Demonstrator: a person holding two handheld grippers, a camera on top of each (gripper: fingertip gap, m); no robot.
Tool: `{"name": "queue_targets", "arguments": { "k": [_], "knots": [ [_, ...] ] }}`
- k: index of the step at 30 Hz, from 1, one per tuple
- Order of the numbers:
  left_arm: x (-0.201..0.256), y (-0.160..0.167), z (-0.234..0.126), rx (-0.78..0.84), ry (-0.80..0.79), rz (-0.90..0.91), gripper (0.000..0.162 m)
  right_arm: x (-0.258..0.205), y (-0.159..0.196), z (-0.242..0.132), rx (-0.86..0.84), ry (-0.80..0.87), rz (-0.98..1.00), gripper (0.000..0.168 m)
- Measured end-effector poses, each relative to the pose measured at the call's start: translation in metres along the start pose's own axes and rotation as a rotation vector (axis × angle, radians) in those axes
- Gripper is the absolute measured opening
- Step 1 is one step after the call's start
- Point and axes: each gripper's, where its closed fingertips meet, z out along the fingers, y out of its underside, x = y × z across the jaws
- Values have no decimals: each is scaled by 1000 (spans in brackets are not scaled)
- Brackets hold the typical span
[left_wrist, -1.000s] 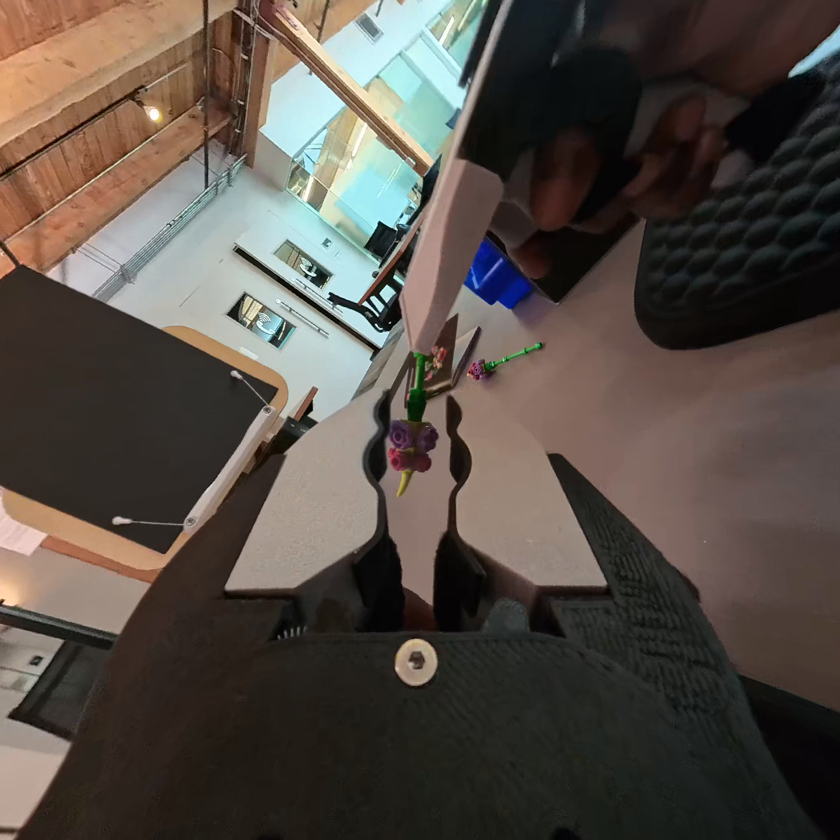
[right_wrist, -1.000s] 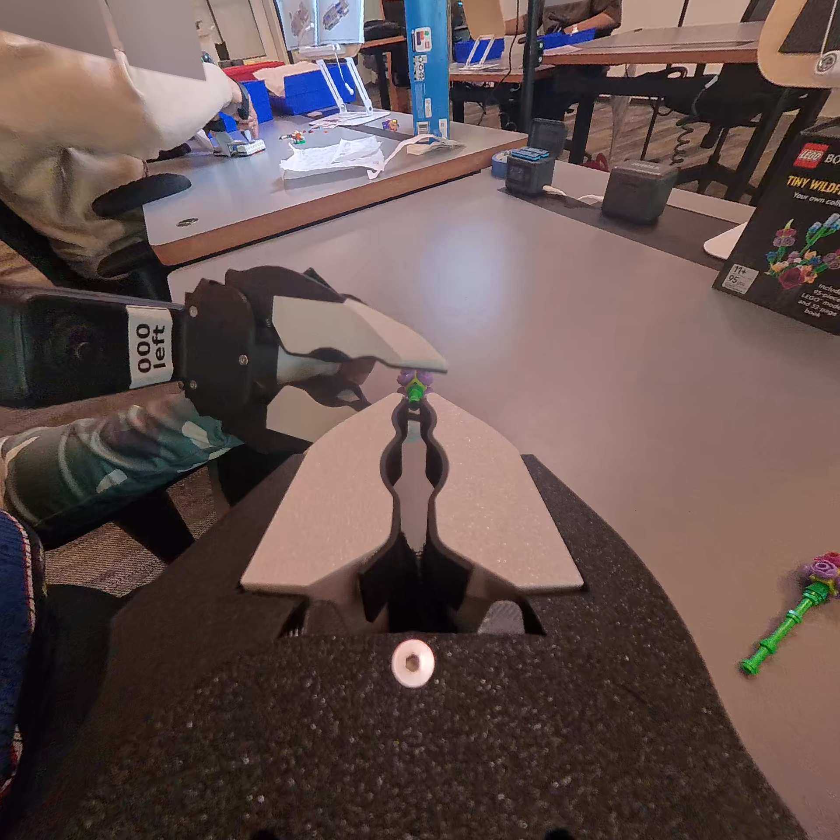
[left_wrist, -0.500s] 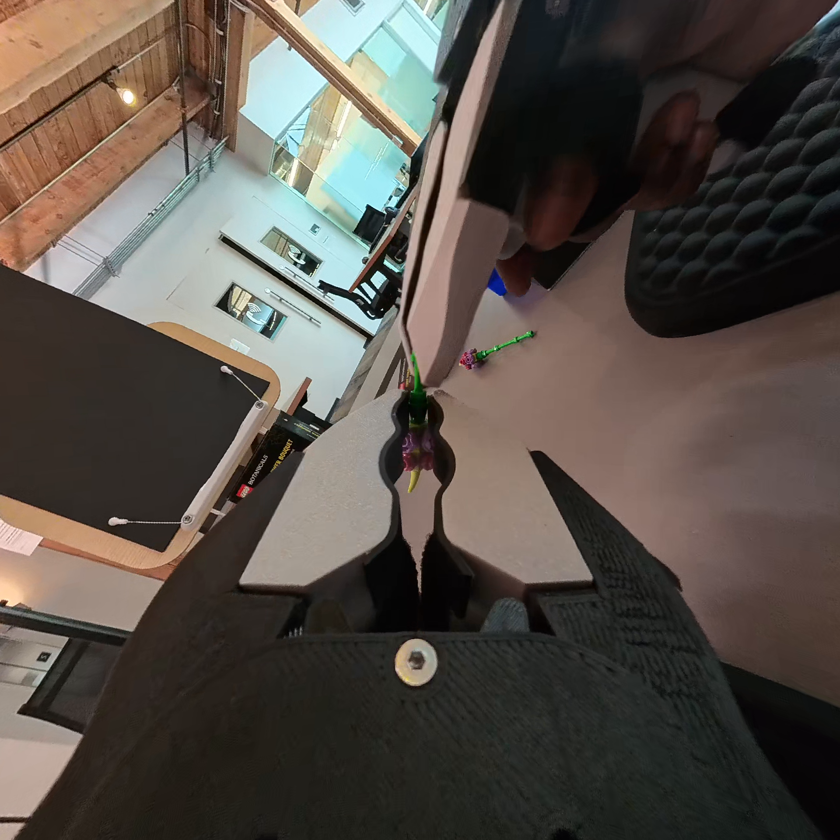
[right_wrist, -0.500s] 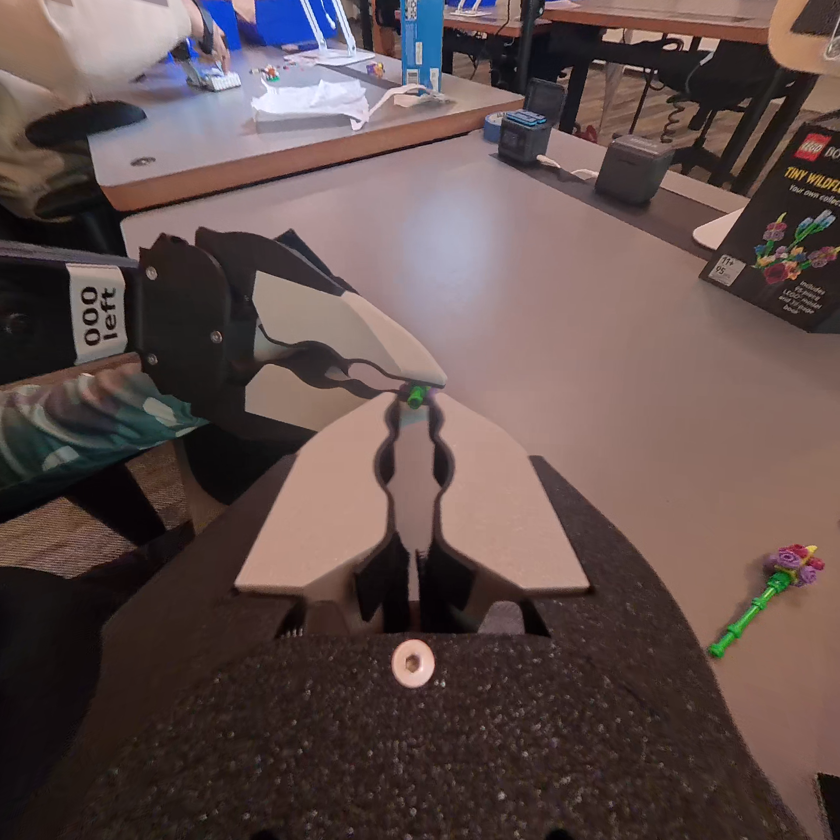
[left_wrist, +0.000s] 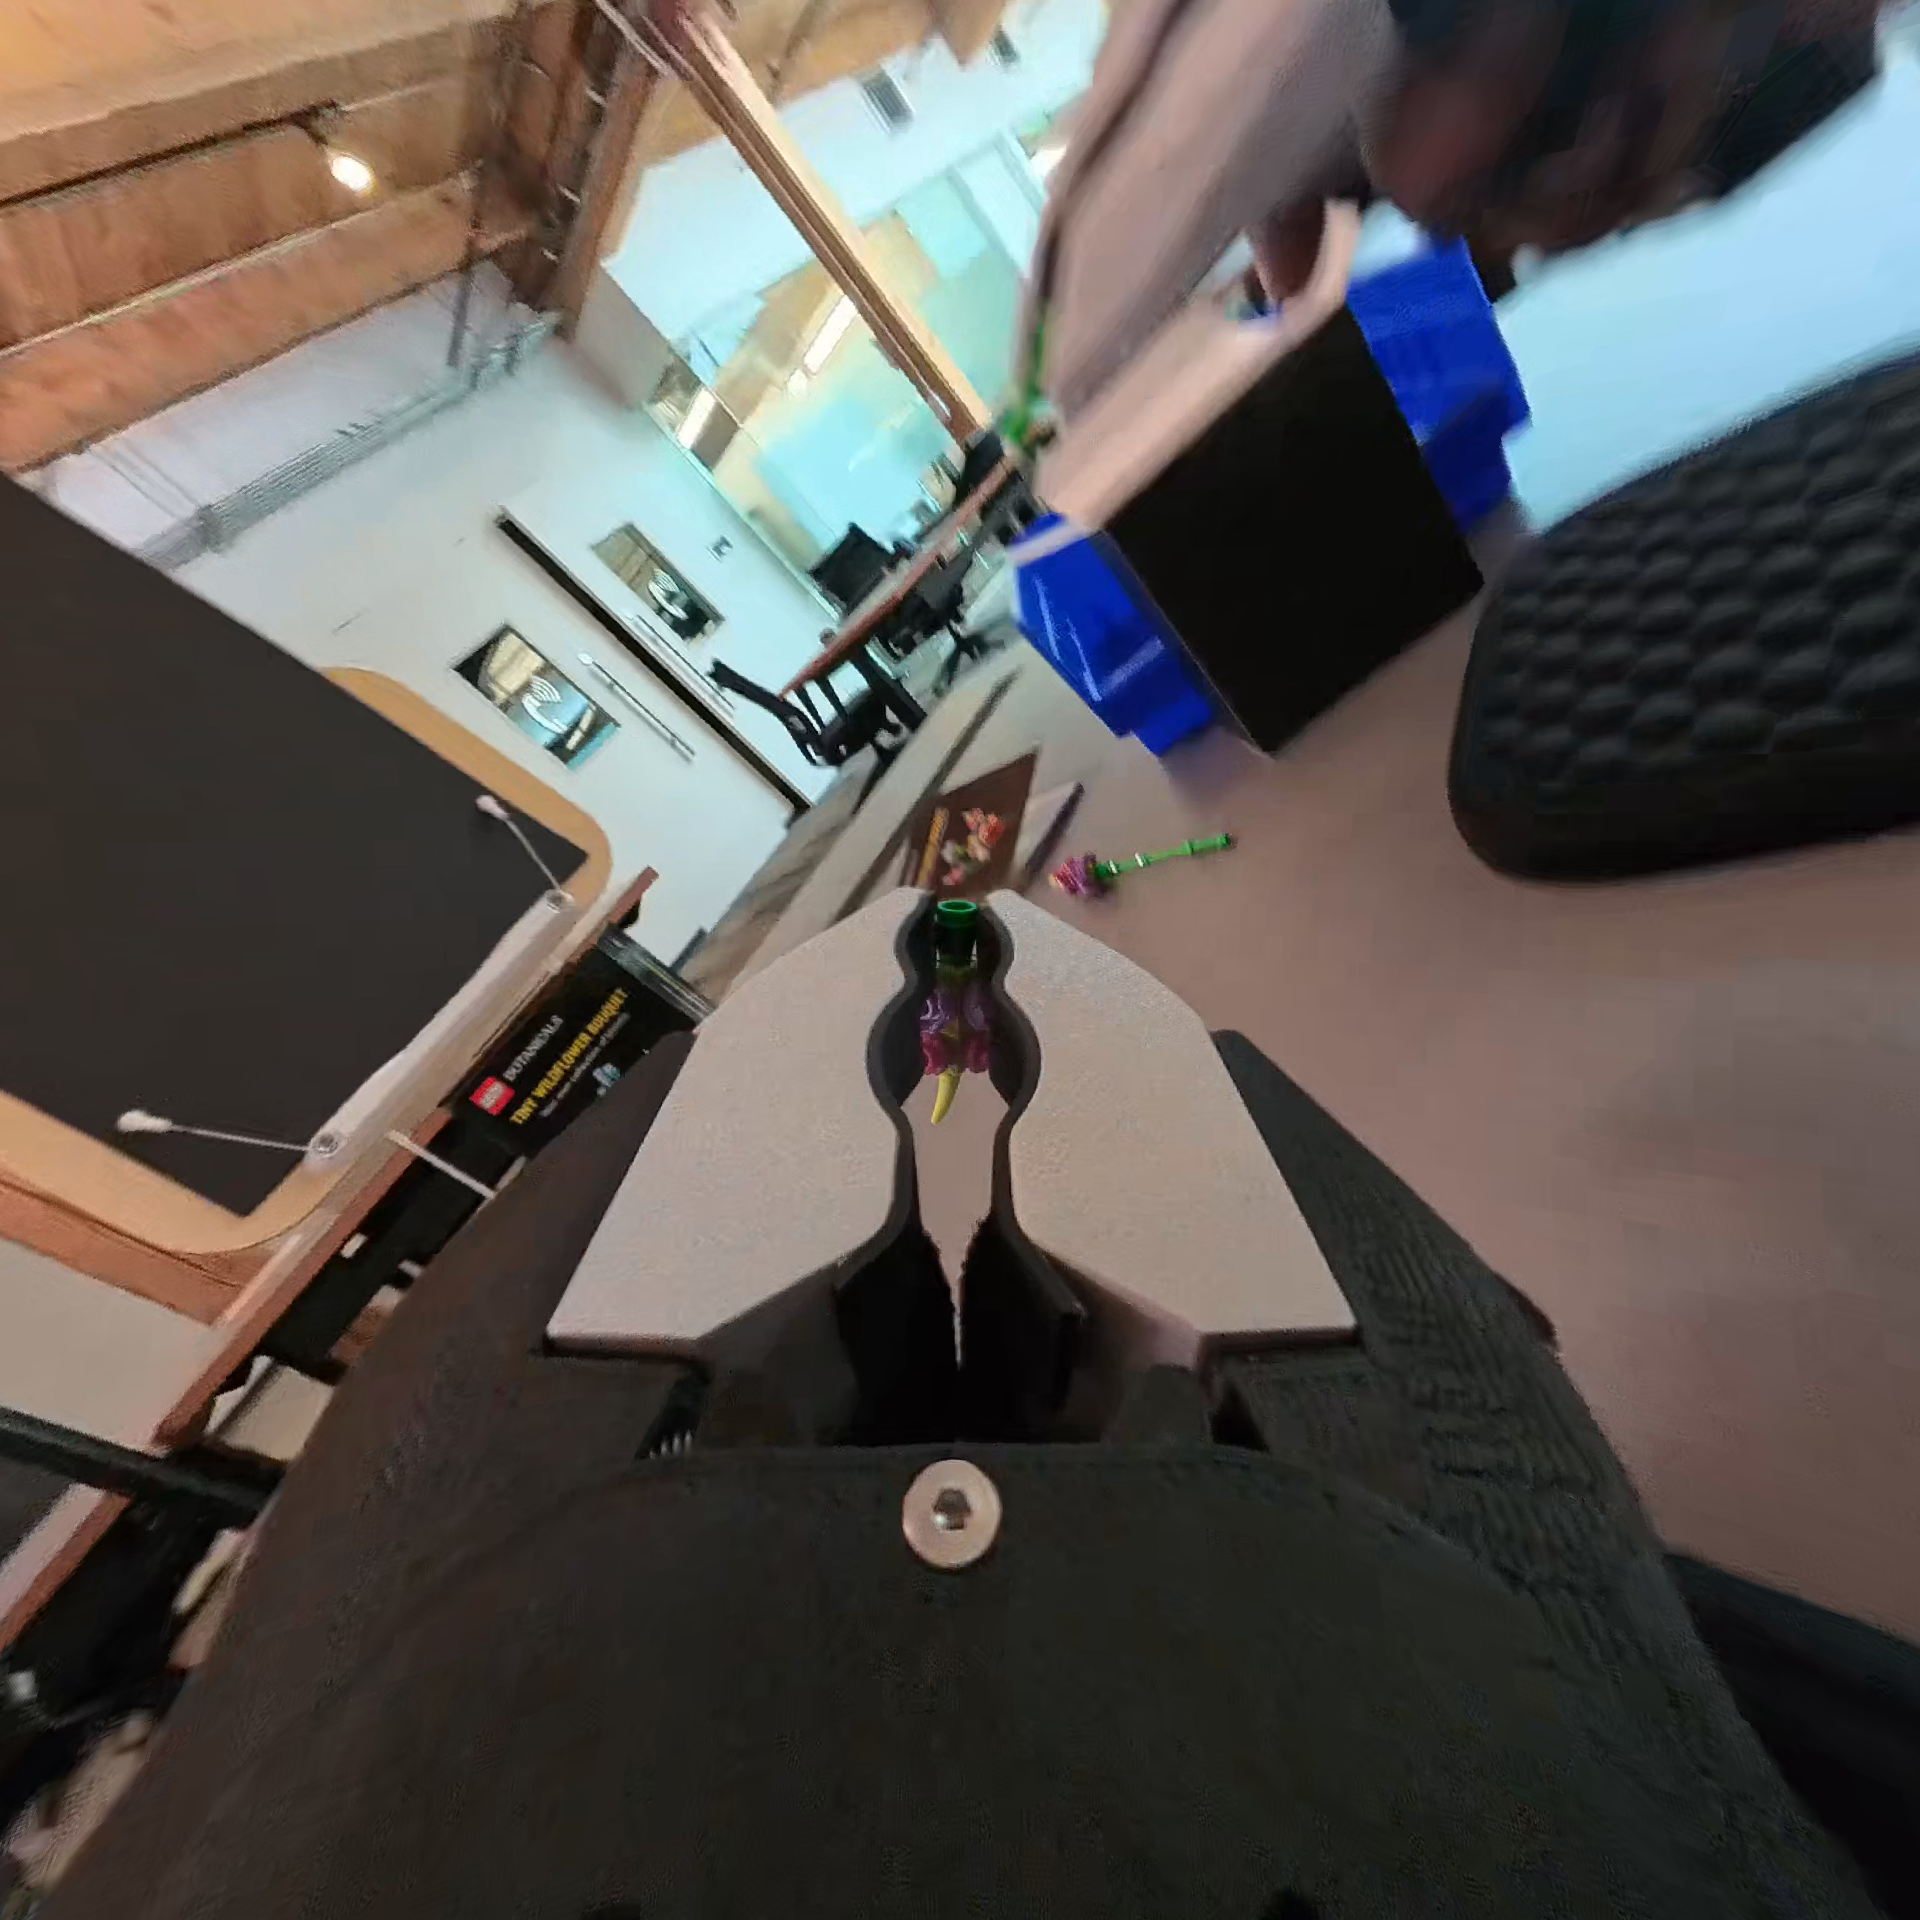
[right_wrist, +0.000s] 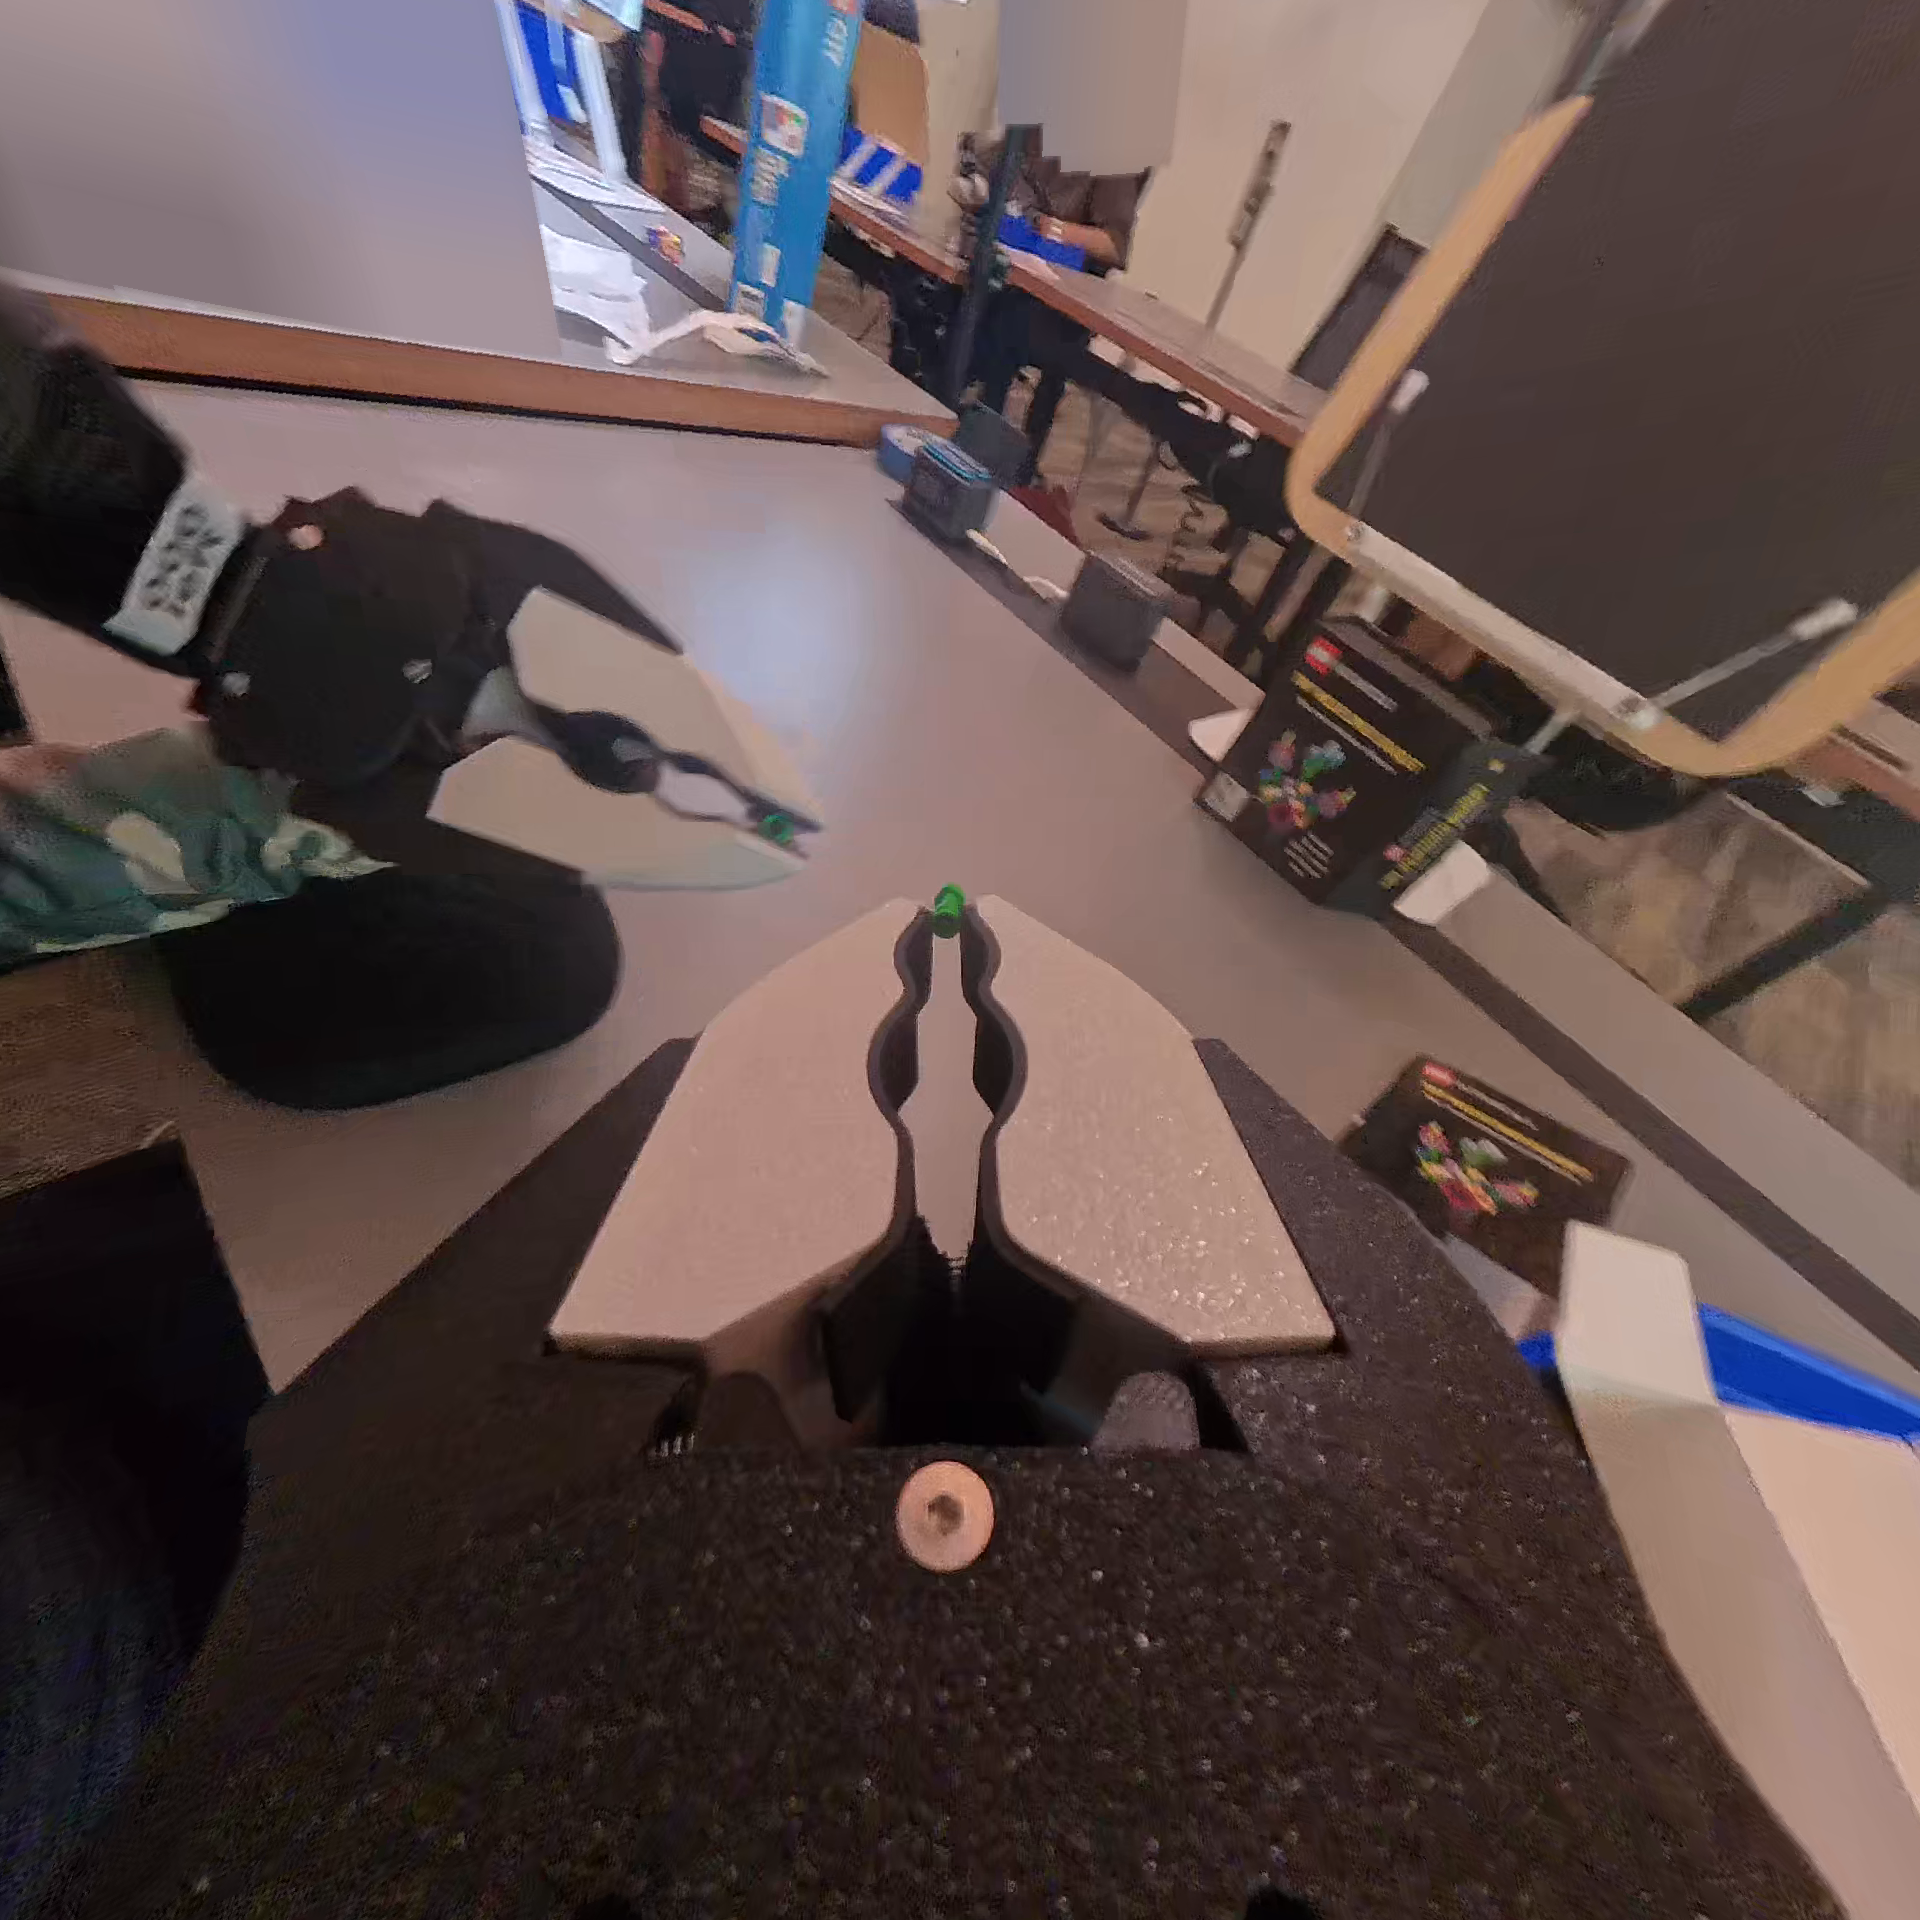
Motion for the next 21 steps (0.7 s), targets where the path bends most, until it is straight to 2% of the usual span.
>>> {"name": "queue_targets", "arguments": {
  "k": [3, 9, 13, 16, 21],
  "knots": [
    [8, 1, 2, -14, 23, 48, 7, 37, 12, -18, -52, 146, 34, 5],
    [-7, -8, -4, 78, -11, -145, 7, 129, 74, -73, -415, 540, 118, 6],
    [-23, -12, -10, 167, -31, -362, 7, 147, 99, -81, -529, 599, 181, 6],
    [-33, -14, -15, 243, -32, -516, 7, 153, 103, -84, -536, 629, 185, 12],
    [-42, -11, -20, 284, -36, -614, 7, 156, 105, -88, -540, 640, 186, 14]
  ]
}}
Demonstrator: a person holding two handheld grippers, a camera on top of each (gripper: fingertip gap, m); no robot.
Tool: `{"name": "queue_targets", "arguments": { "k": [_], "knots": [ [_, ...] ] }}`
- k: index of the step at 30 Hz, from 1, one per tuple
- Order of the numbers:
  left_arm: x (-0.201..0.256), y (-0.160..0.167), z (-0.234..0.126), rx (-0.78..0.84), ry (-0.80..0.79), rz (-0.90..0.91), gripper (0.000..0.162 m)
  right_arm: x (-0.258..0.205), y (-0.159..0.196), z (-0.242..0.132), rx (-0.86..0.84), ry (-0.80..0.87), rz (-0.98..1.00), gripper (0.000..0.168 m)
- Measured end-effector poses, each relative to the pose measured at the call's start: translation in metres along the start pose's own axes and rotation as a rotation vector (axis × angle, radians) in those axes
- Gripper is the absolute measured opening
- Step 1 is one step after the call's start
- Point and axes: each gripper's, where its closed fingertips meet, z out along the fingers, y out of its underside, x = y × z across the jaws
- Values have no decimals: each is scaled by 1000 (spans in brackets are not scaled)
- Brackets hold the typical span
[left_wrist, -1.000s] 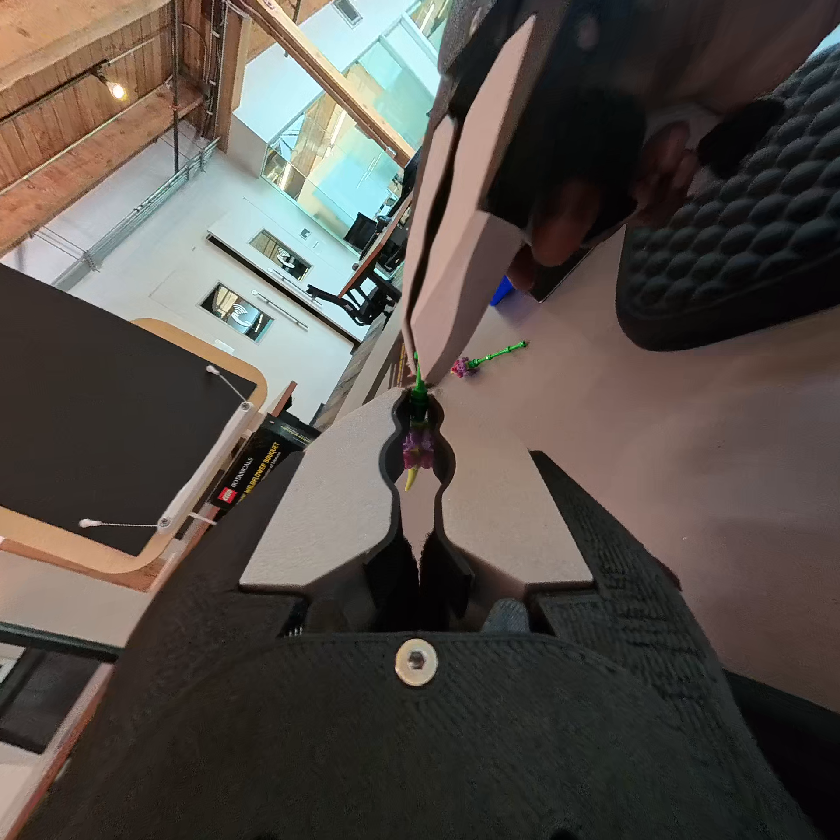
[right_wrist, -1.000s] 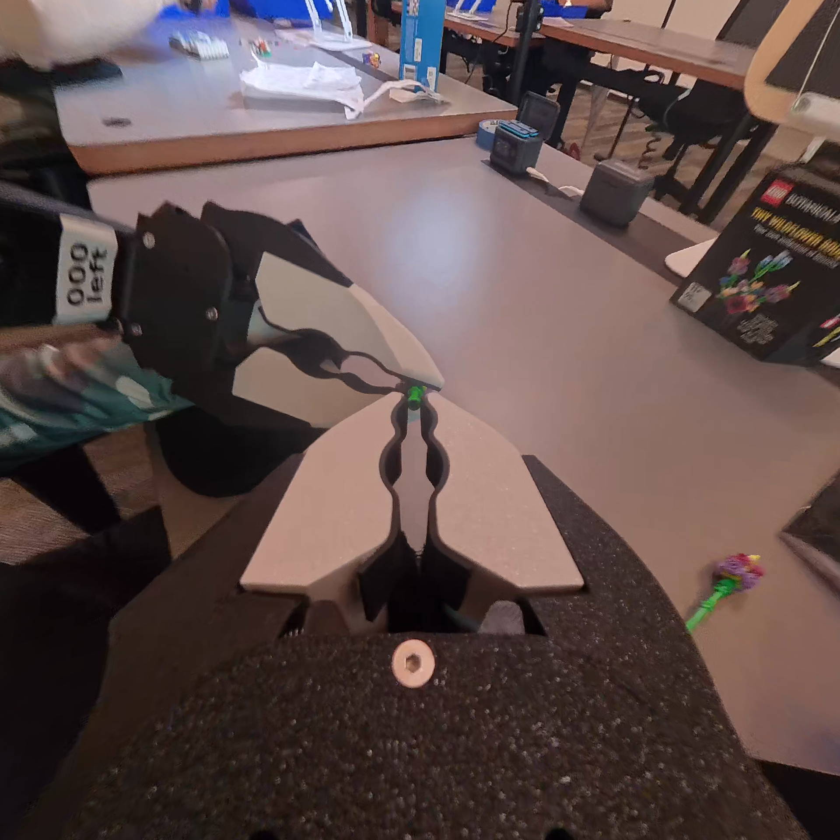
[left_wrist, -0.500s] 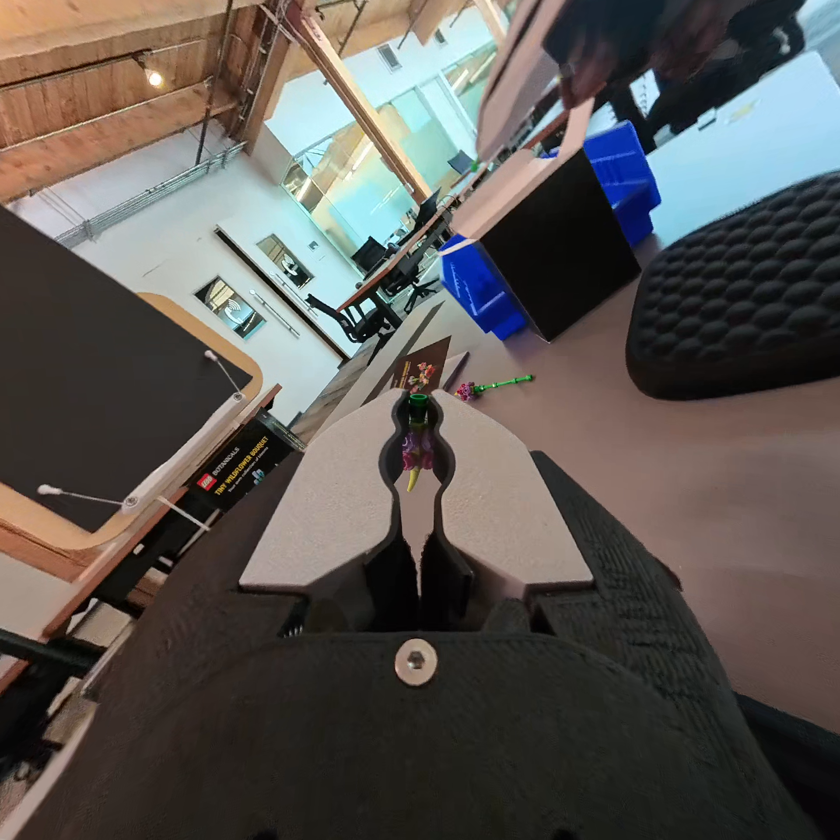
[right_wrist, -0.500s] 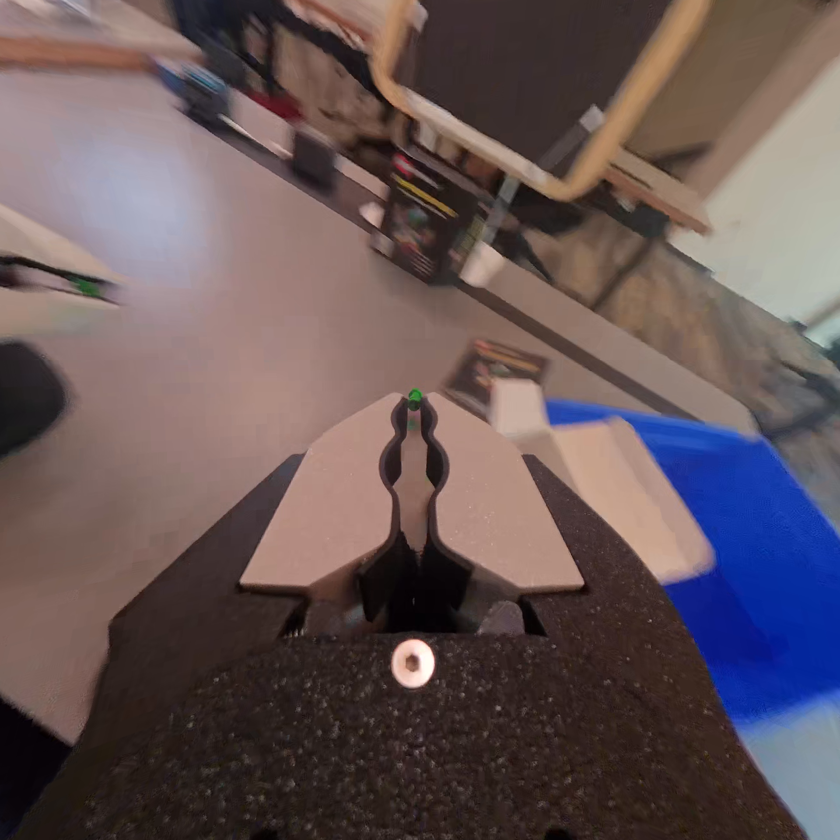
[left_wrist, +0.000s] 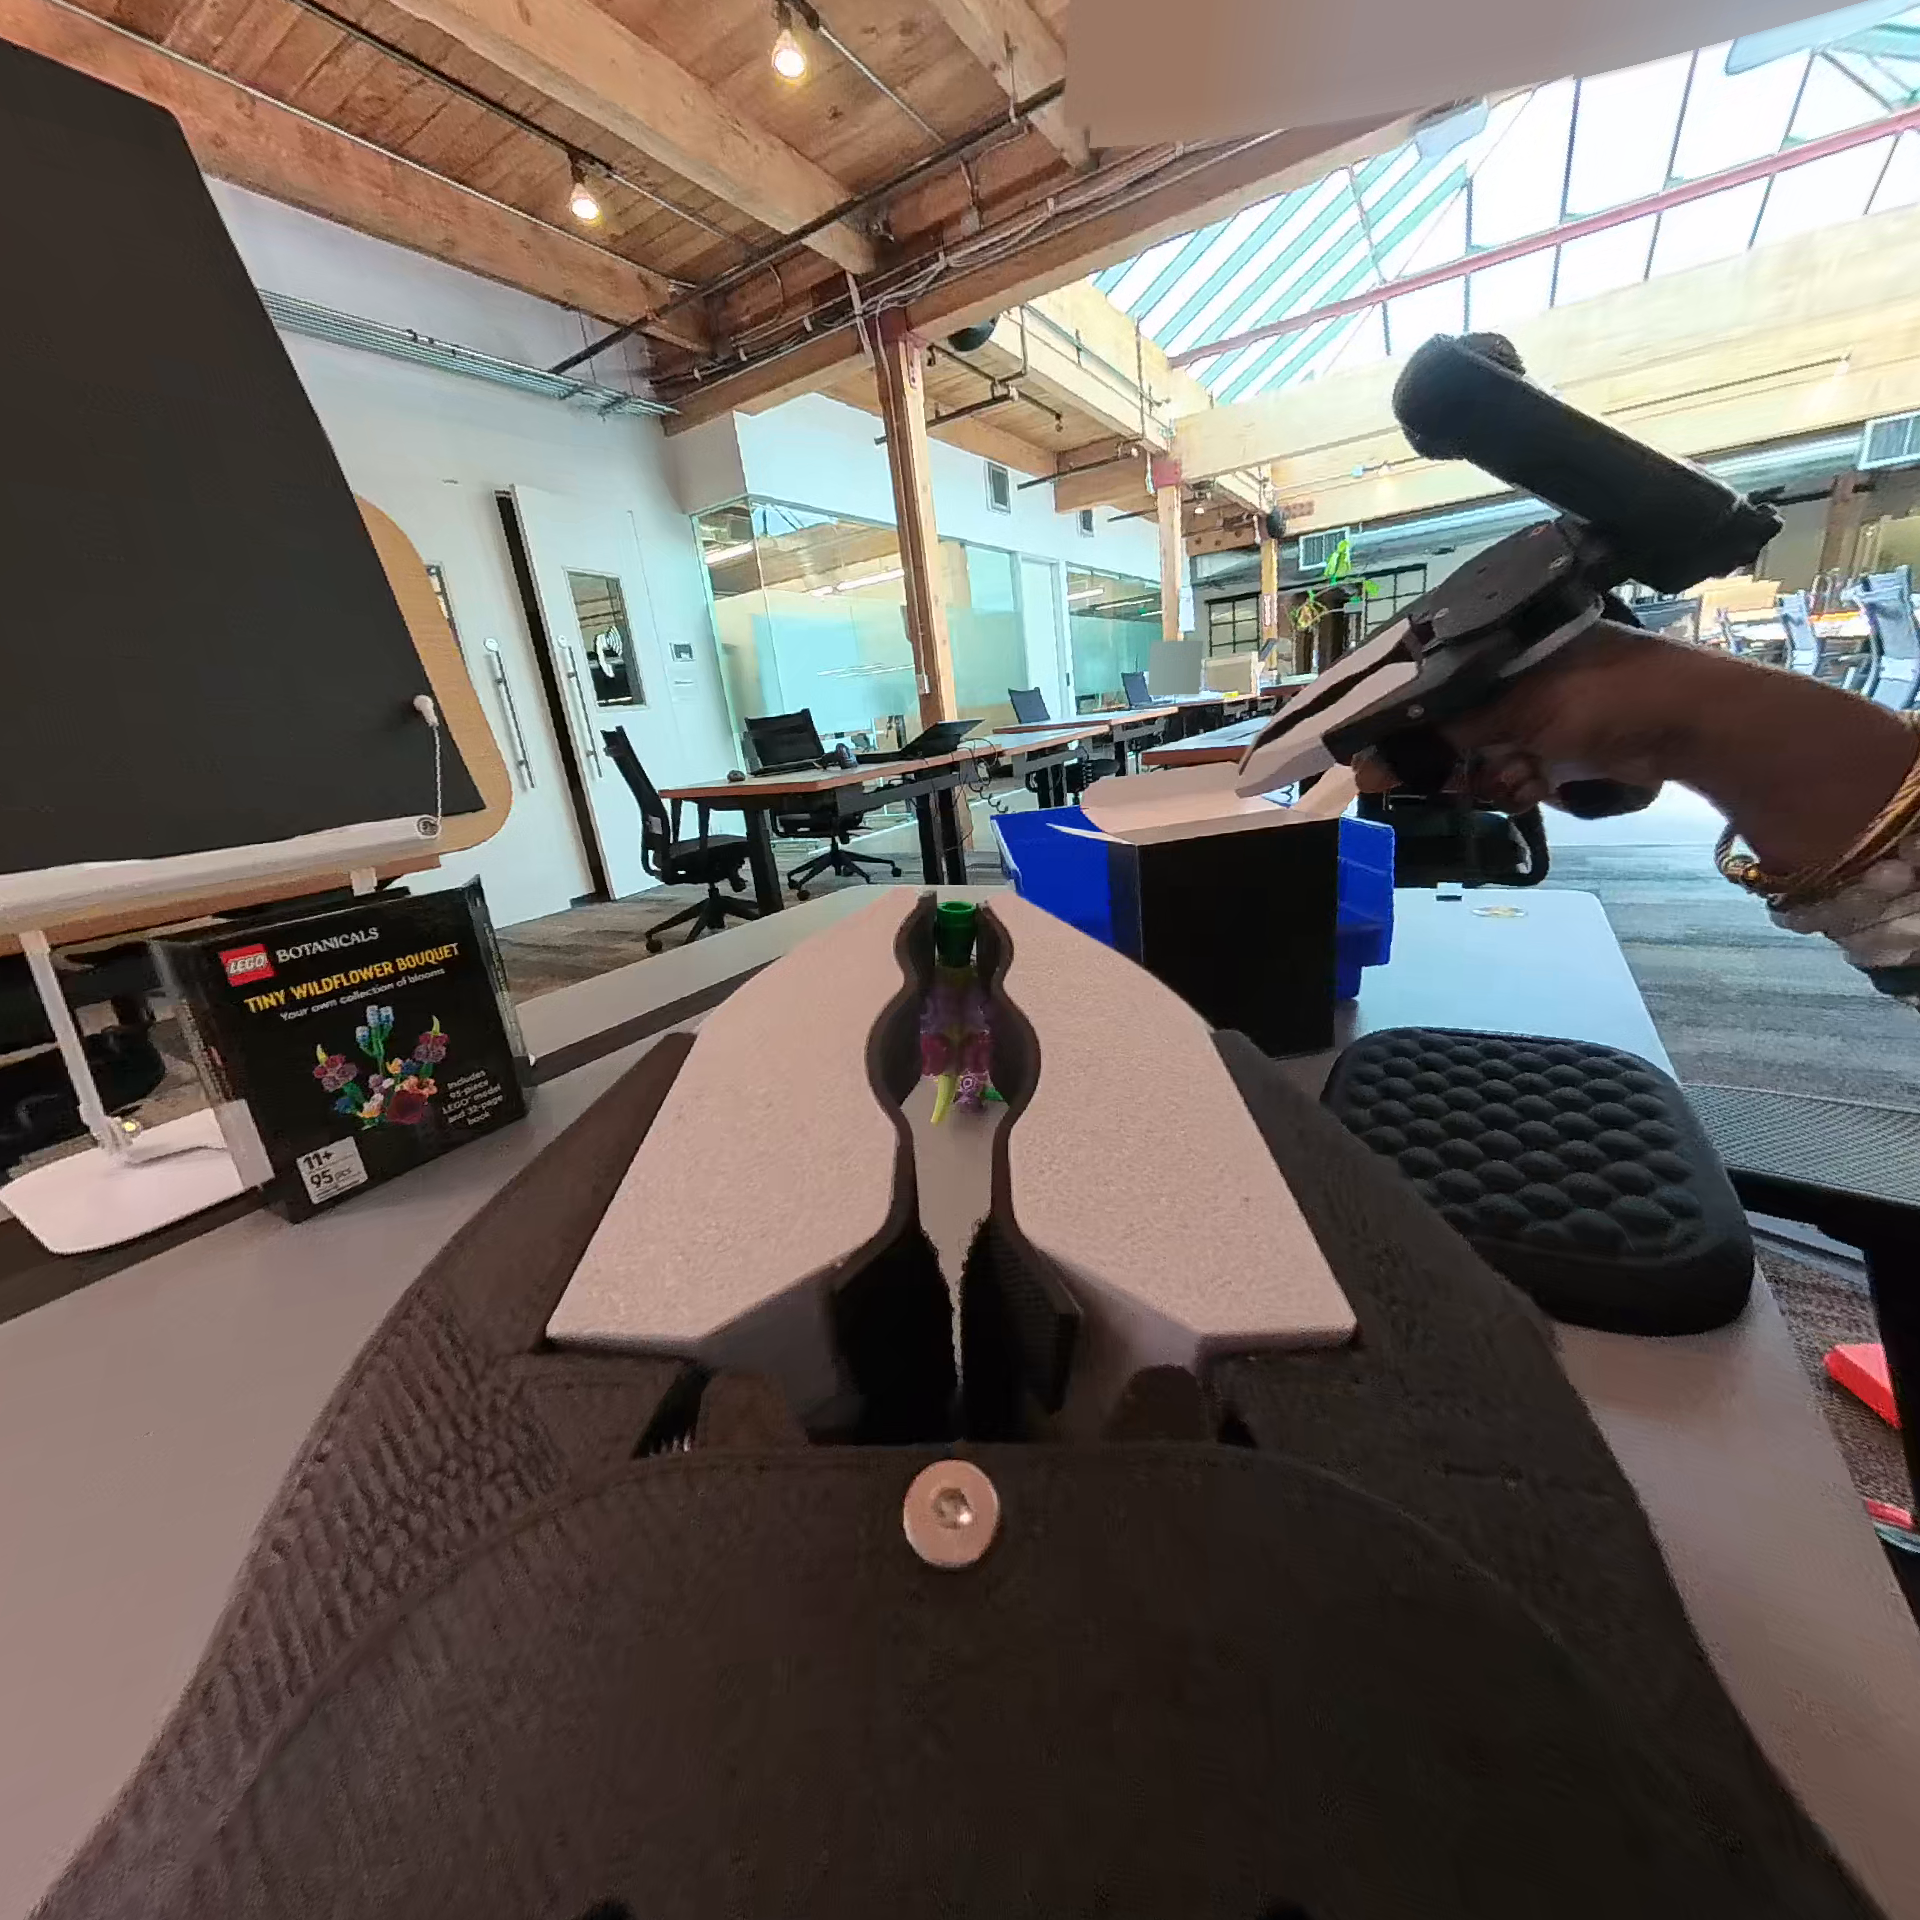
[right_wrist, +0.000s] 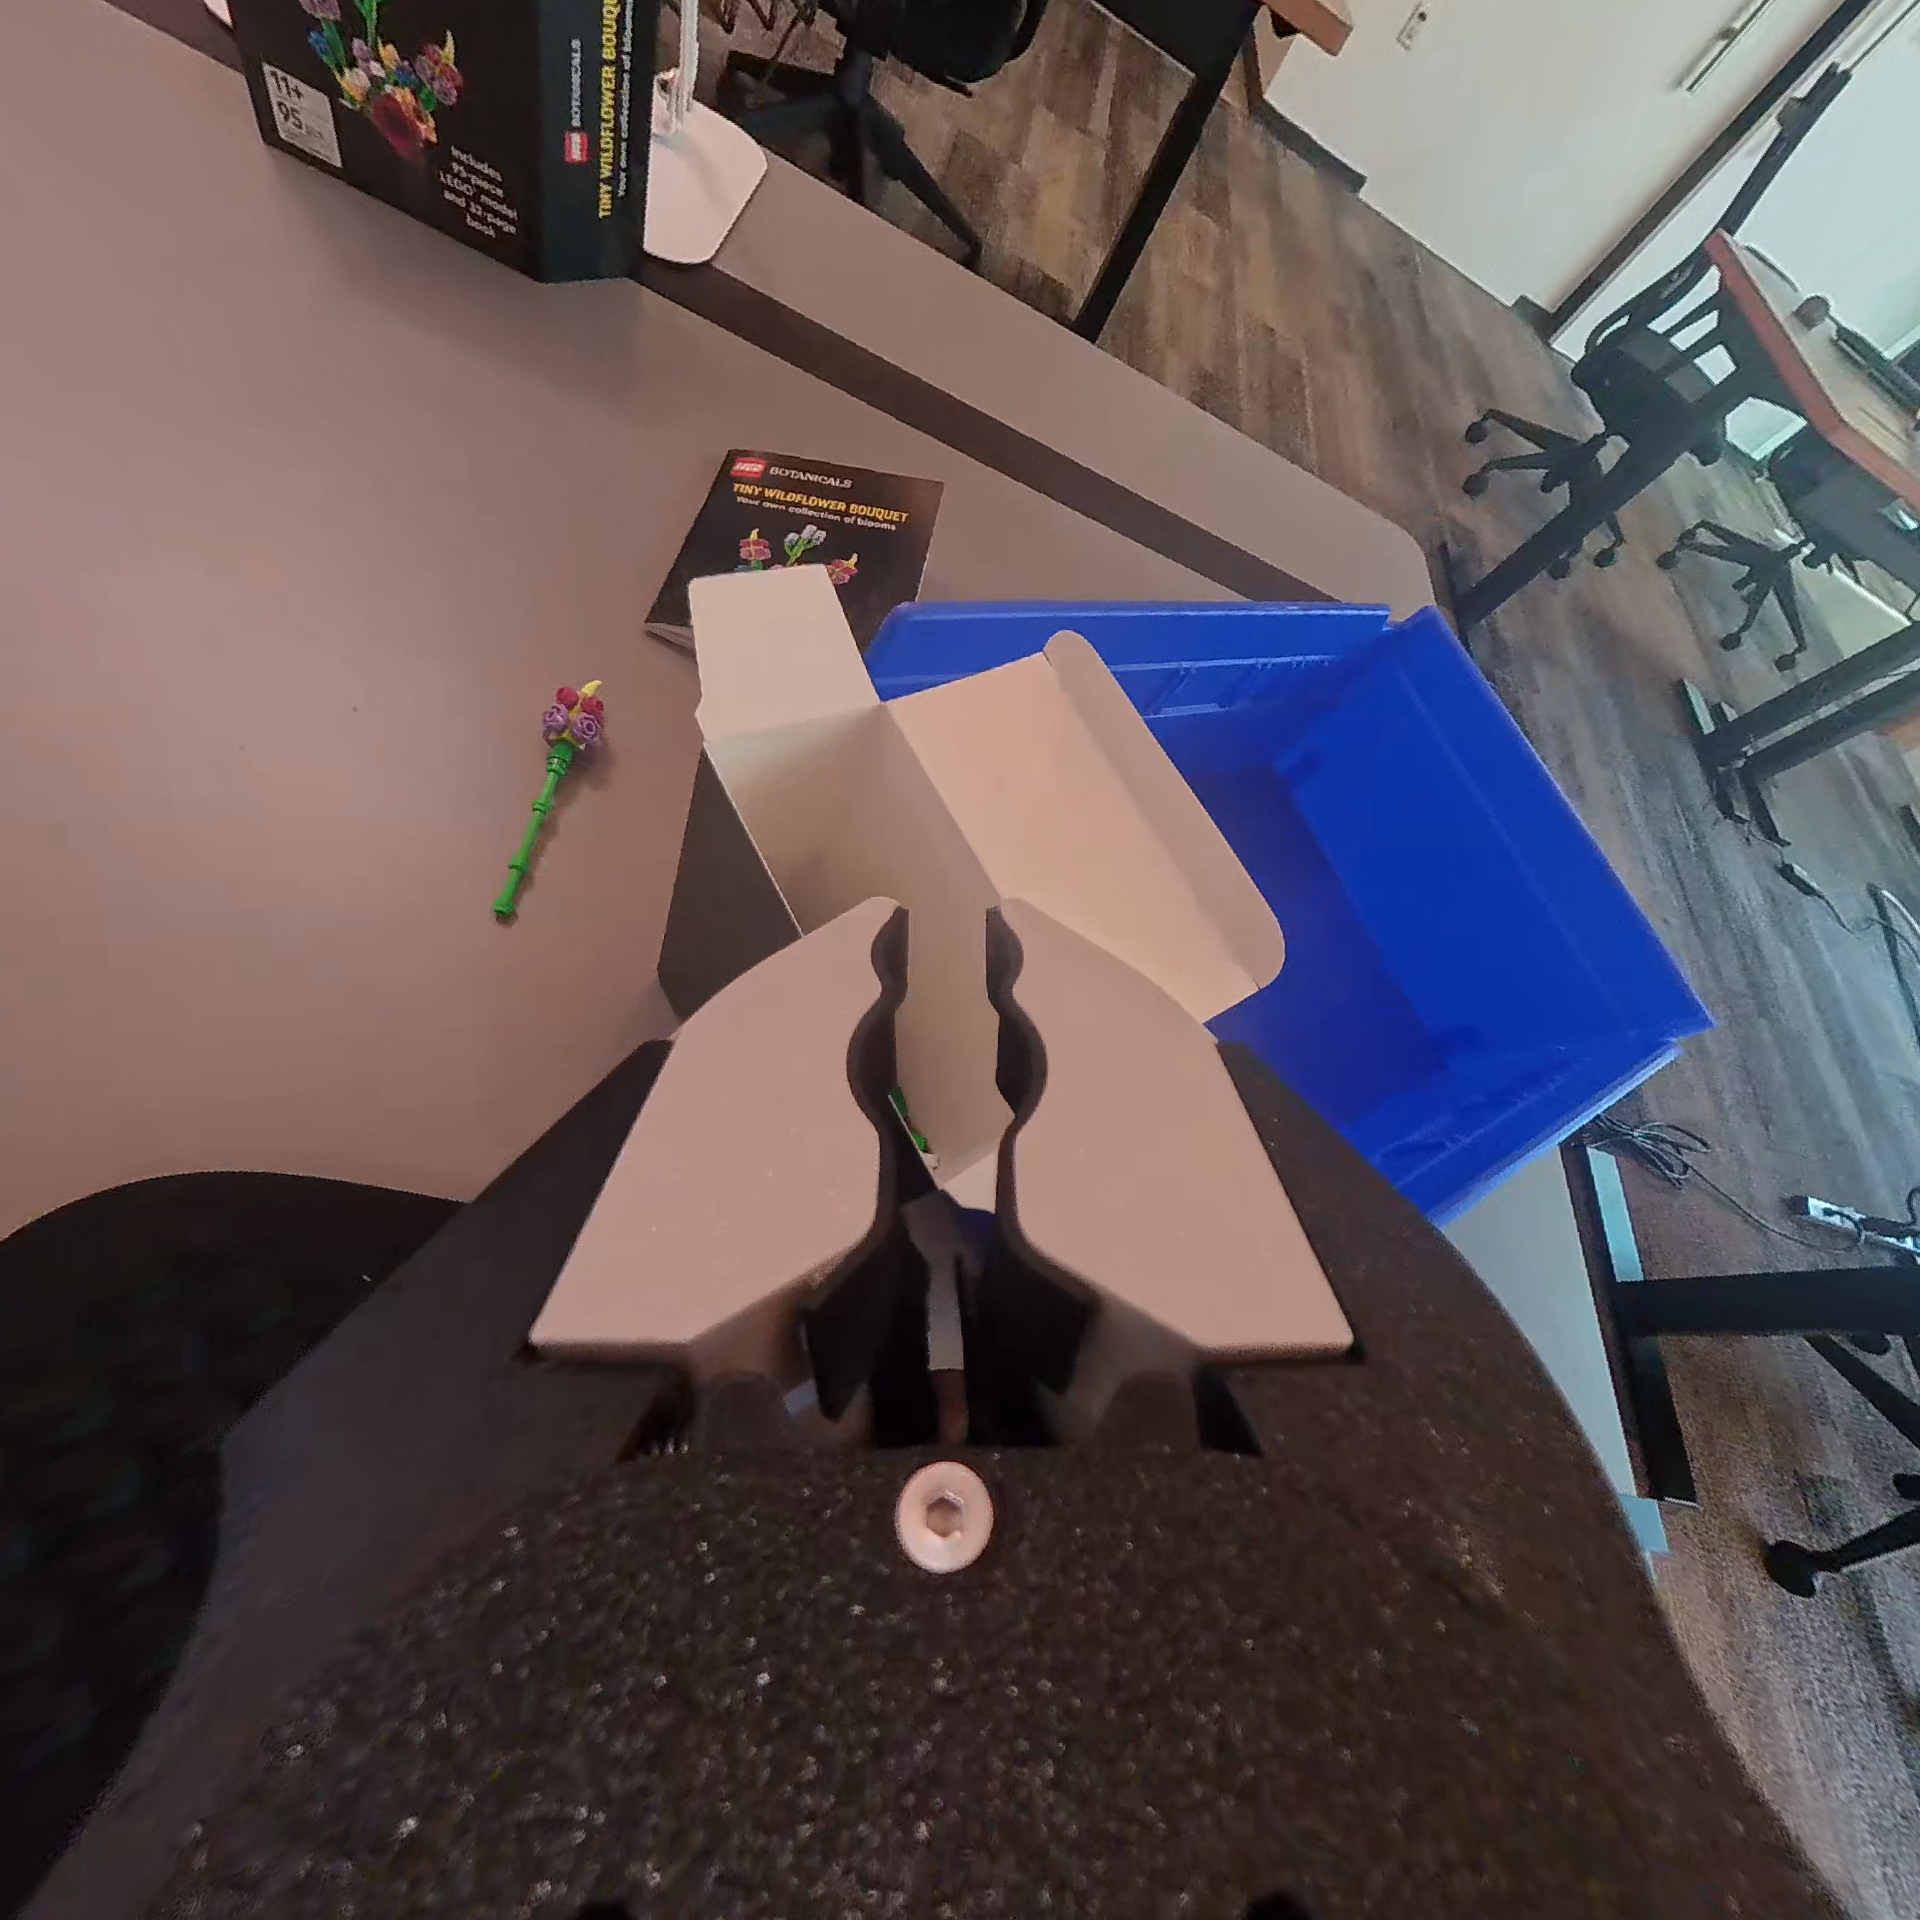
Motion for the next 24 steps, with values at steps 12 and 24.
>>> {"name": "queue_targets", "arguments": {
  "k": [12, 24],
  "knots": [
    [-9, -42, -7, 474, 184, -878, 7, -201, -98, -83, 791, -794, -75, 18],
    [-9, -44, -9, 582, 201, -1038, 7, -266, -115, -78, 699, -1009, 106, 16]
  ]
}}
